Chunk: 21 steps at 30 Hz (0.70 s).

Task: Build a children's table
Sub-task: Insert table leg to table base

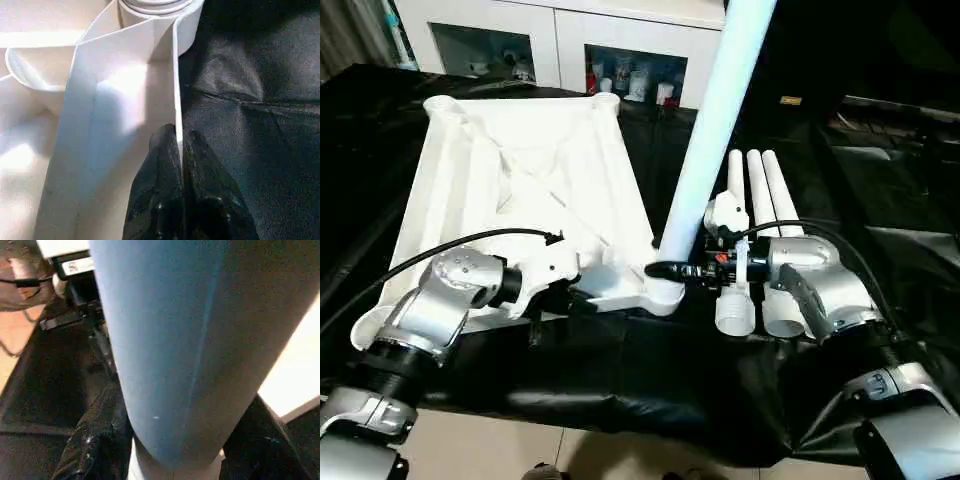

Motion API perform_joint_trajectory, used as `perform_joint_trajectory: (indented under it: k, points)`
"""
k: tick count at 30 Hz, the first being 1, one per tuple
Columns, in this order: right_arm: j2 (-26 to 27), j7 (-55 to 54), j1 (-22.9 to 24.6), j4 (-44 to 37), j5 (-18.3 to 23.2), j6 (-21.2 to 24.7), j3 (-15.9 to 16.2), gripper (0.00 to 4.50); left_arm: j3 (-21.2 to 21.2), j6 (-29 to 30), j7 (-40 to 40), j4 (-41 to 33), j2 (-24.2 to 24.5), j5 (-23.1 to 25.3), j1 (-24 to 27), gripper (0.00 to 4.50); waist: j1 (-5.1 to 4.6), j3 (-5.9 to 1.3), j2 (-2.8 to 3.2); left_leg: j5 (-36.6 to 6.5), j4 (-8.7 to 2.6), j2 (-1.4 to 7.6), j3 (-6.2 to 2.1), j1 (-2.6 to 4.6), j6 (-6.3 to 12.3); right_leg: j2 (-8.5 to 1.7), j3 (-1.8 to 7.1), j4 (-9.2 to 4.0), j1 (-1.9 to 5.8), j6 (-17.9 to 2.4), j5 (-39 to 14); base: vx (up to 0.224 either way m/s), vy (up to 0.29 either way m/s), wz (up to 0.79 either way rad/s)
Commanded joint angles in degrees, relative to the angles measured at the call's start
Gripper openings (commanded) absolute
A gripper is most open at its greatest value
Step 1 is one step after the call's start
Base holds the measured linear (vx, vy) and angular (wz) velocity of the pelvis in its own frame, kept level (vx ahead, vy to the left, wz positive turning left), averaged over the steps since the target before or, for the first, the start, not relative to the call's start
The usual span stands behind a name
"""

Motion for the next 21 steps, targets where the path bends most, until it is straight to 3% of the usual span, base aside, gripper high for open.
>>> perform_joint_trajectory:
  k: [1, 7, 15, 20, 21]
  points:
    - [0.01, 4.61, 3.52, 4.97, -3.44, 1.75, 5.81, 1.86, -1.28, -0.84, -1.64, -2.26, -0.82, -2.15, 0.0, 0.0, -0.06, -3.05, 0.38, -8.03, -3.32, 1.62, 0.06, 0.74, 3.81, -3.9, 2.55, -3.32, 2.5, -14.03, -3.19, 0.0, 0.0, 0.0]
    - [-0.18, 5.47, 3.46, 8.31, -6.26, -4.6, 7.35, 1.85, -2.09, -1.41, -3.0, -2.12, -0.45, -1.33, -0.46, 0.0, 0.13, -2.95, 0.2, -10.43, -3.53, 1.76, 0.07, 1.0, 2.93, -3.96, 2.55, -3.64, 2.33, -13.7, -5.9, 0.0, 0.0, 0.0]
    - [1.04, 4.31, 3.38, 11.75, -7.24, -7.43, 6.6, 1.85, -2.41, -2.08, -3.12, -0.85, -0.42, -0.52, -1.39, 0.0, -0.11, -3.01, 0.1, -13.01, -3.78, 1.82, -0.08, 1.15, 1.63, -3.9, 2.58, -3.9, 2.19, -13.2, -7.8, 0.0, 0.0, 0.0]
    - [2.46, -1.03, 3.39, 14.4, -7.26, -8.17, 4.46, 1.85, -2.08, -2.11, -2.72, -0.11, -0.64, -0.76, -1.77, 0.0, -0.35, -2.91, 0.04, -14.73, -3.92, 1.75, -0.12, 1.18, 1.04, -3.92, 2.64, -4.14, 2.02, -12.91, -9.95, 0.0, 0.0, 0.0]
    - [3.13, -3.89, 3.16, 15.74, -7.3, -8.48, 3.44, 1.85, -1.95, -2.06, -2.55, 0.19, -0.72, -0.88, -1.84, 0.0, -0.47, -2.61, 0.02, -16.72, -4.18, 1.75, -0.26, 1.19, 0.49, -3.99, 2.63, -4.5, 1.87, -12.24, -13.36, 0.0, 0.0, 0.0]
